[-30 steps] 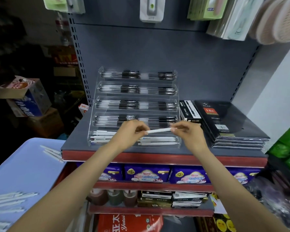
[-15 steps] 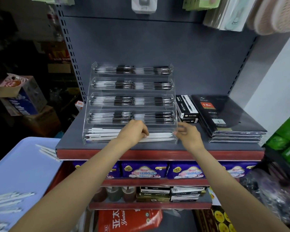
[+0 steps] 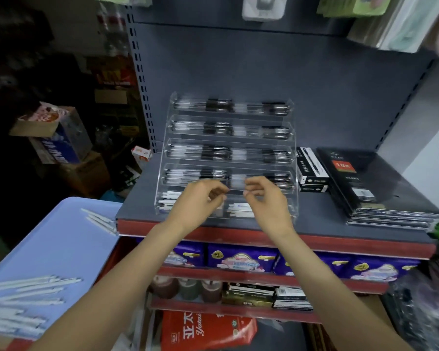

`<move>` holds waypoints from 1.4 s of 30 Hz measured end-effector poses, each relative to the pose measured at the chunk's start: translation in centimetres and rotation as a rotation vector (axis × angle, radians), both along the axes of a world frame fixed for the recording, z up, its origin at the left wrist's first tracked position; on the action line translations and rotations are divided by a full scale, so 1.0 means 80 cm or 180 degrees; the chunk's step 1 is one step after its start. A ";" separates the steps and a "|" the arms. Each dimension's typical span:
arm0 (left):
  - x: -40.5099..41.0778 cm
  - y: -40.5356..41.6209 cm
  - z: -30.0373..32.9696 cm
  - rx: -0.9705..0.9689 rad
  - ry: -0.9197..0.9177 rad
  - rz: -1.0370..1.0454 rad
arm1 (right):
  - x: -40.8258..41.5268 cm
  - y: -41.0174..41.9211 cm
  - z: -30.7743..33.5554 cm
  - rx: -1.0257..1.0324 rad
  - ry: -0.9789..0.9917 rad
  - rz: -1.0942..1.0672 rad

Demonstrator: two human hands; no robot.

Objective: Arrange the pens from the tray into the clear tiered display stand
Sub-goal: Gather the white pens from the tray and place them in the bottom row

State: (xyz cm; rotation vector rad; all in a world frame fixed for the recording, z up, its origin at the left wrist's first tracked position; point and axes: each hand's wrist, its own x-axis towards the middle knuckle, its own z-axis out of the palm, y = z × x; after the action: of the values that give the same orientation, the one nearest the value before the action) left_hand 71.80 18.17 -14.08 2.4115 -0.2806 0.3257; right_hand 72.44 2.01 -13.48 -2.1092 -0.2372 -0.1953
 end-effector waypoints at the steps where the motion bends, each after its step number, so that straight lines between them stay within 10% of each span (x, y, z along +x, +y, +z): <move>1: -0.008 0.018 0.001 -0.0035 -0.0073 0.0092 | -0.003 0.021 0.002 0.0011 0.0023 0.0121; 19: -0.081 0.461 -0.149 -0.0070 0.1083 0.1477 | -0.045 0.470 -0.139 -0.0663 0.1048 0.1158; 34: -0.004 0.511 -0.257 0.1911 0.1236 0.0154 | 0.039 0.513 -0.248 -0.2177 0.1292 0.0585; 42: -0.016 0.511 -0.264 0.0884 0.1405 0.0425 | 0.037 0.518 -0.245 -0.2101 0.1711 0.0732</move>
State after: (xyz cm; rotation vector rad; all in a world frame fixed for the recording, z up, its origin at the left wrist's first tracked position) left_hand 70.51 59.06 -35.17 2.6998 0.0388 -0.2045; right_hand 75.39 43.47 -33.12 -2.6563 -0.2361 0.6663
